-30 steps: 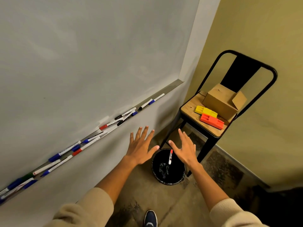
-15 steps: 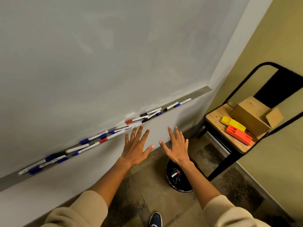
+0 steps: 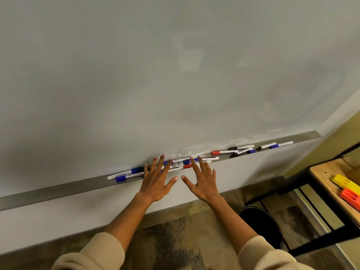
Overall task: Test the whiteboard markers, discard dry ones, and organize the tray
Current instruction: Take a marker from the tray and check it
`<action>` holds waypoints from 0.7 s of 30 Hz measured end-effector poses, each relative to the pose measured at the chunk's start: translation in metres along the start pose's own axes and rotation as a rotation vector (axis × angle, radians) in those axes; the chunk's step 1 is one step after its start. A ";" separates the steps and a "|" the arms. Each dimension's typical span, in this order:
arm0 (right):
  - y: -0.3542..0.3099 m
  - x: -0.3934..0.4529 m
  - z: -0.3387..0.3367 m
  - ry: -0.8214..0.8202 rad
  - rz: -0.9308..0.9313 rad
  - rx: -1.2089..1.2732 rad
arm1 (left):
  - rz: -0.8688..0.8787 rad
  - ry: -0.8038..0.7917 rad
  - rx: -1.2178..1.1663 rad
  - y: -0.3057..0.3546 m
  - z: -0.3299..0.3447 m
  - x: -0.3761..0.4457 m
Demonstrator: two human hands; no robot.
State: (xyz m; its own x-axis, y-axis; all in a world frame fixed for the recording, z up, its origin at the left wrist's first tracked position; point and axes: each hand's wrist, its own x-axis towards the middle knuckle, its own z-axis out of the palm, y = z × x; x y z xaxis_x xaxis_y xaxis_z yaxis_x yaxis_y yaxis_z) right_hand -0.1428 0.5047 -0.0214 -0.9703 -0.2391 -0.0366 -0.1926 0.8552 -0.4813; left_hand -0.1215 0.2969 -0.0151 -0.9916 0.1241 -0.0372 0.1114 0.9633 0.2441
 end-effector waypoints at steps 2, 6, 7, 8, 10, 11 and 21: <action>-0.024 0.006 0.014 -0.025 -0.041 -0.005 | -0.039 -0.010 0.001 -0.027 -0.002 -0.011; -0.064 0.014 0.039 -0.067 -0.089 -0.026 | -0.097 -0.019 -0.023 -0.069 0.000 -0.032; -0.073 0.017 0.045 -0.082 -0.102 -0.040 | -0.110 -0.017 -0.034 -0.080 0.000 -0.036; -0.081 0.019 0.049 -0.101 -0.111 -0.054 | -0.121 -0.018 -0.042 -0.089 0.001 -0.040; -0.098 0.025 0.059 -0.153 -0.124 -0.089 | -0.144 -0.023 -0.050 -0.108 0.002 -0.048; -0.105 0.028 0.063 -0.172 -0.130 -0.104 | -0.153 -0.024 -0.055 -0.117 0.002 -0.051; -0.162 0.058 0.110 -0.202 -0.224 -0.222 | -0.176 -0.038 -0.076 -0.178 0.008 -0.071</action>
State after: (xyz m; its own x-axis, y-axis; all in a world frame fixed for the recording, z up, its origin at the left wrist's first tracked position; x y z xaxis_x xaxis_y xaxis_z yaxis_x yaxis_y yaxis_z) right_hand -0.1519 0.3016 -0.0413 -0.8562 -0.4989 -0.1342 -0.4457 0.8447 -0.2962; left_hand -0.0703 0.1191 -0.0639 -0.9919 -0.0349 -0.1218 -0.0707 0.9504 0.3028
